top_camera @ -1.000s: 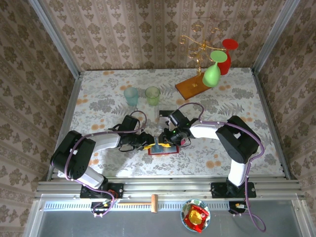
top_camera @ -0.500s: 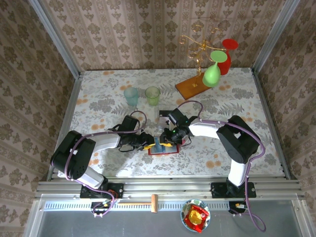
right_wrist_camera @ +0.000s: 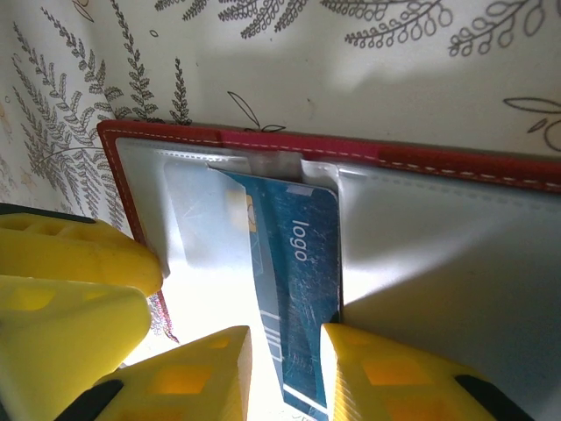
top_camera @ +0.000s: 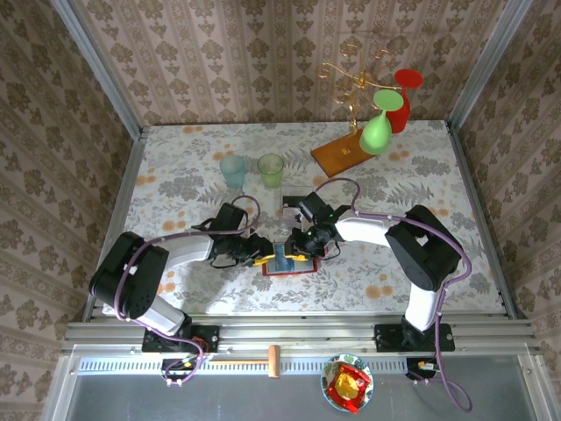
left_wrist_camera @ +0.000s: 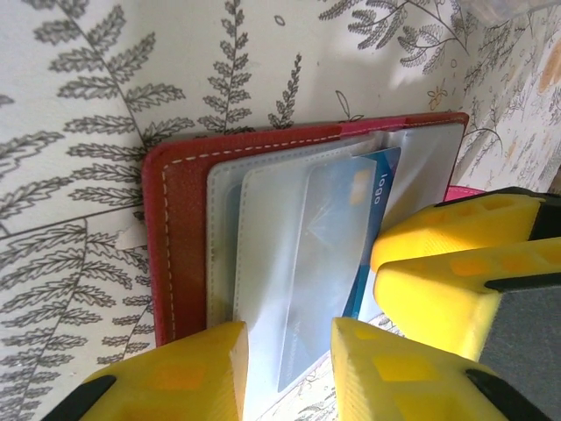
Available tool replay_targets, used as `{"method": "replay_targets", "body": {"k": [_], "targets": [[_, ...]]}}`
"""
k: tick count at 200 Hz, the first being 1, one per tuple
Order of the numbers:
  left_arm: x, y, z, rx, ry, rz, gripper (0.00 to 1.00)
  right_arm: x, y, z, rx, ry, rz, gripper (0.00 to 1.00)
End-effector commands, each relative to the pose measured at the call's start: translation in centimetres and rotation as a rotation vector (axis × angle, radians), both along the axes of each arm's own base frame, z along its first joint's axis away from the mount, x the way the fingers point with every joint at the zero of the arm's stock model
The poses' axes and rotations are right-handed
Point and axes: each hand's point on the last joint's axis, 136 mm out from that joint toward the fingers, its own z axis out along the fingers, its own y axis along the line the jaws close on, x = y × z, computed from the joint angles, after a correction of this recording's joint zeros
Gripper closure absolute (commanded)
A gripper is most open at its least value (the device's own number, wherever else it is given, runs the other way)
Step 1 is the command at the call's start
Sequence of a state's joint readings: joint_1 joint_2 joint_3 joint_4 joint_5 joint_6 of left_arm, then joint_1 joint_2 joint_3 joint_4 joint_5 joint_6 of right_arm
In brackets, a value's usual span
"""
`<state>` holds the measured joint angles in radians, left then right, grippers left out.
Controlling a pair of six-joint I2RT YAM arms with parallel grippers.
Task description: Take the credit cards out of the card holder
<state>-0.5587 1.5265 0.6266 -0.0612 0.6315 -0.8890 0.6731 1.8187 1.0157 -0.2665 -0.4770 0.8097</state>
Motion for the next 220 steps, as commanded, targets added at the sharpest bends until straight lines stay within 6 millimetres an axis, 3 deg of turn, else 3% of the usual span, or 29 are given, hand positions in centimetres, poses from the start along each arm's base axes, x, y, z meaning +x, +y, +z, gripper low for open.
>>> {"method": "replay_targets", "body": {"k": [1,63,143,220], "targets": [[0.4,0.1,1.2,0.003,-0.02,-0.023,0.68,0.3,0.0,1.2,-0.008,-0.032,-0.001,0.7],[0.6,-1.2,2.7,-0.031,-0.029,-0.055,0.74,0.8,-0.3,2.5,0.037,-0.067,-0.027,0.7],[-0.2,-1.6,0.6,0.006,0.02,-0.064,0.94,0.7,-0.8,1.7,0.07,-0.039,-0.051,0.7],[-1.1,-1.0,-1.2,0.041,0.067,-0.077,0.99,0.5,-0.9,1.0,0.077,-0.023,-0.05,0.7]]}}
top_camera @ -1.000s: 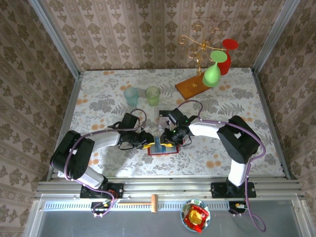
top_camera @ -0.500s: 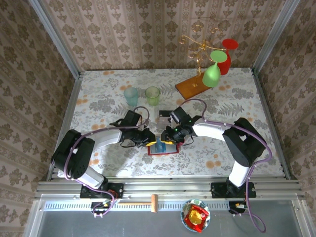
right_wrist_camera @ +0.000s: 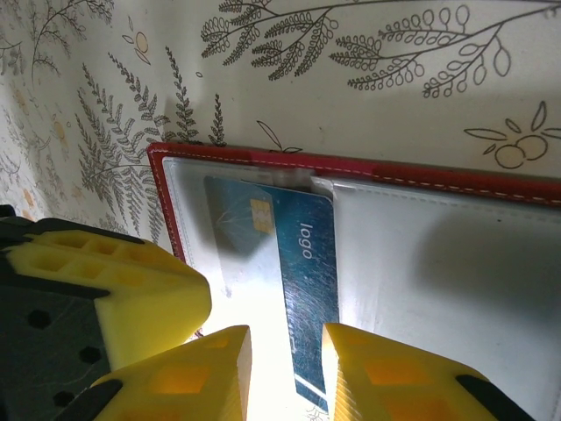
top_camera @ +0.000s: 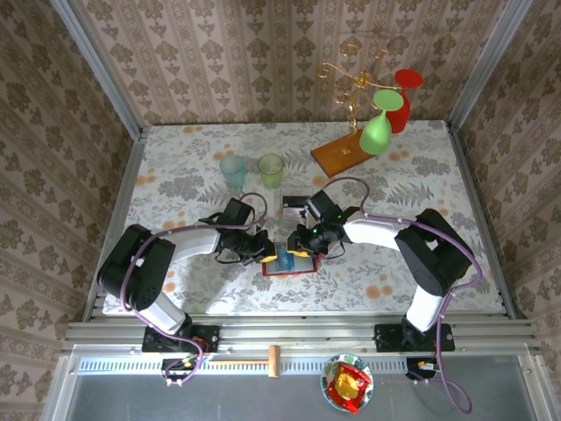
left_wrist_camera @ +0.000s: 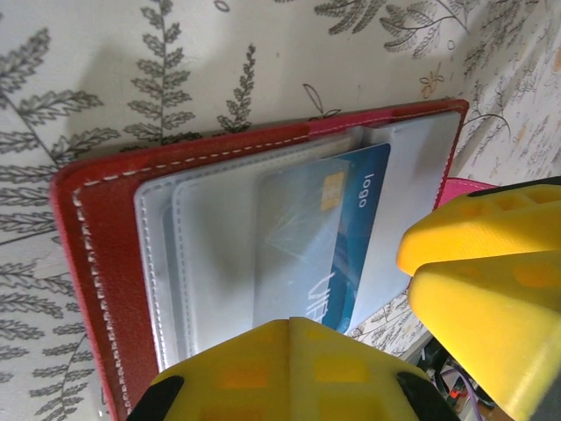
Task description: Take the credit cards out of the card holder
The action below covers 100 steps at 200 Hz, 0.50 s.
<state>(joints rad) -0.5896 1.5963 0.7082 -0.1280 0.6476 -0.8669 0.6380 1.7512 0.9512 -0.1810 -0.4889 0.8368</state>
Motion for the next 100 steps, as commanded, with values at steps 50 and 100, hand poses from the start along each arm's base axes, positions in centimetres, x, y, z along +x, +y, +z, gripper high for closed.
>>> {"method": "replay_targets", "body": {"k": [50,100], "targets": [[-1.3,0.5,-1.6,0.034,0.043,-0.025,0.99,-0.6,-0.1,-0.9,0.014,0.038,0.003,0.7],[-1.2,1.0,-2.3,0.078,0.041,-0.028,0.99,-0.7,0.0,-1.6,0.013,0.054,0.003,0.7]]}}
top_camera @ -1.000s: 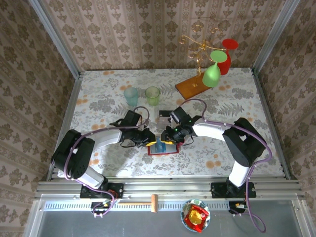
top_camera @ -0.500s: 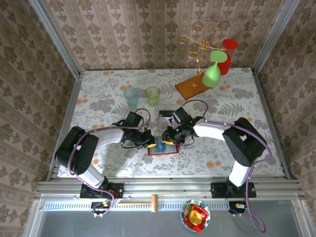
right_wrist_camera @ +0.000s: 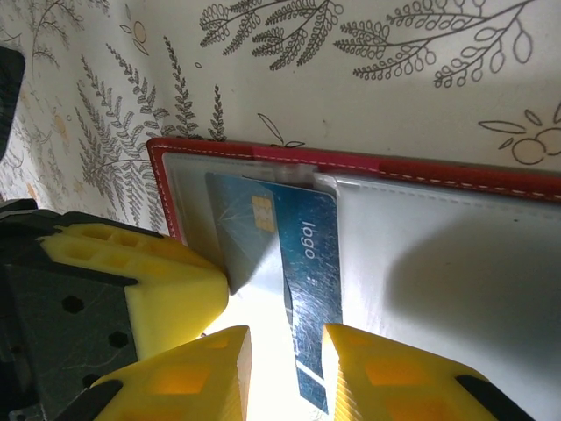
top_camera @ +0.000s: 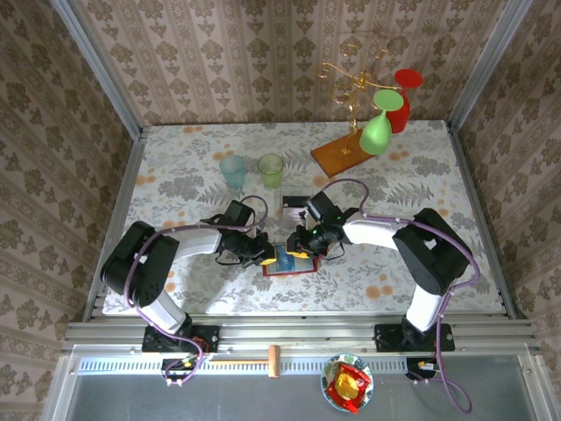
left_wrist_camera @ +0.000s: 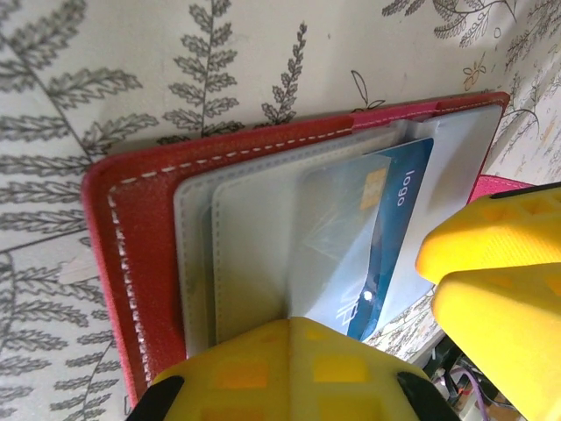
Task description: Take the credit cards out of the card holder
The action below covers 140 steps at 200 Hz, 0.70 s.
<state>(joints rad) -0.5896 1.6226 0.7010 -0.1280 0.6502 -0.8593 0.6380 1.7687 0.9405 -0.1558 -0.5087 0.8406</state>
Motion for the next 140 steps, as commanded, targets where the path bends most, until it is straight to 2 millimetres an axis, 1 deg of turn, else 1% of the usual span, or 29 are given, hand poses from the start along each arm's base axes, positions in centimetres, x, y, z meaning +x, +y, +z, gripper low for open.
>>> {"method": "replay_targets", "body": {"k": [1,42,75,111,140], "targets": [[-0.8,0.7,-1.3,0.062,0.017,-0.022,0.99,-0.5,-0.3,-1.1,0.0,0.04,-0.003,0.7],[-0.9,0.8,-1.4,0.068,0.021,-0.025,1.0,-0.7,-0.7,-1.9,-0.032,0.05,-0.003,0.7],[-0.9,0.9,-1.4,0.07,0.023,-0.025,1.0,-0.8,-0.3,-2.0,-0.011,0.059,0.008,0.7],[-0.9,0.9,-1.5,0.072,0.026,-0.024,1.0,-0.5,0.6,-1.2,0.056,0.052,0.0,0.73],[-0.9,0.9,-1.5,0.073,0.025,-0.026,1.0,-0.2,1.1,-0.4,0.112,0.044,-0.015,0.8]]}}
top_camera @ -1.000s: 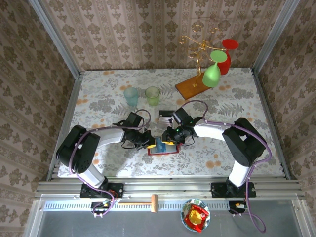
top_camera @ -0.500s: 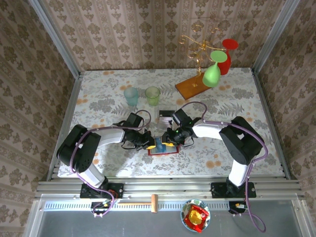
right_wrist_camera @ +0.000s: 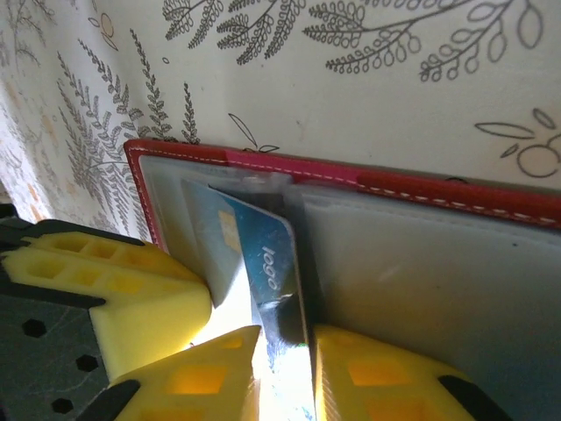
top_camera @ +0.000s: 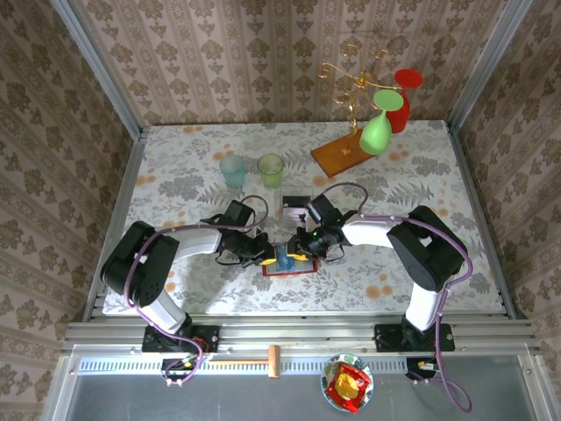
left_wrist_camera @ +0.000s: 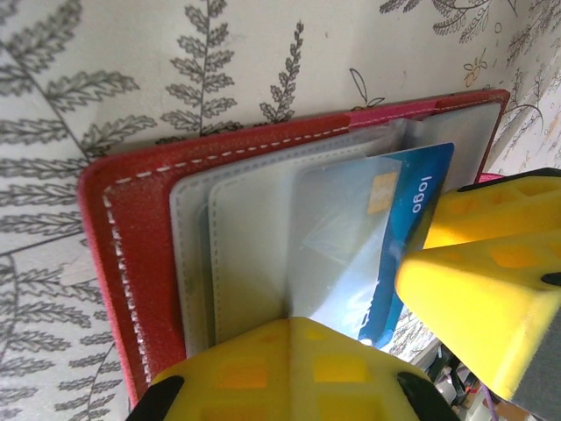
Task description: Take the credit cards out of the card holder
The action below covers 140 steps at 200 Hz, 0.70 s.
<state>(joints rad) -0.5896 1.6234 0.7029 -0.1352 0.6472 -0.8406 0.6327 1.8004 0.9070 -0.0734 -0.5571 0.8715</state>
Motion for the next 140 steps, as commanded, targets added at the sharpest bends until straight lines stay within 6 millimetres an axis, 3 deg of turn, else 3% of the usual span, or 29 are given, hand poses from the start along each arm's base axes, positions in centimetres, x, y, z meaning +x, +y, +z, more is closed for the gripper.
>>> {"method": "replay_targets", "body": {"k": [1,69,140], "targets": [[-0.9,0.8,-1.5,0.07,0.035,-0.013,1.0,0.1,0.6,0.6,0.067,0.012,-0.011,0.8],[-0.8,0.8,-1.3,0.07,0.033,-0.014,1.0,-0.1,-1.3,-0.3,-0.006,0.0,-0.025,0.89],[-0.6,0.8,-1.1,0.069,0.025,-0.014,0.99,-0.2,-3.9,0.5,-0.124,-0.049,0.001,0.91]]}}
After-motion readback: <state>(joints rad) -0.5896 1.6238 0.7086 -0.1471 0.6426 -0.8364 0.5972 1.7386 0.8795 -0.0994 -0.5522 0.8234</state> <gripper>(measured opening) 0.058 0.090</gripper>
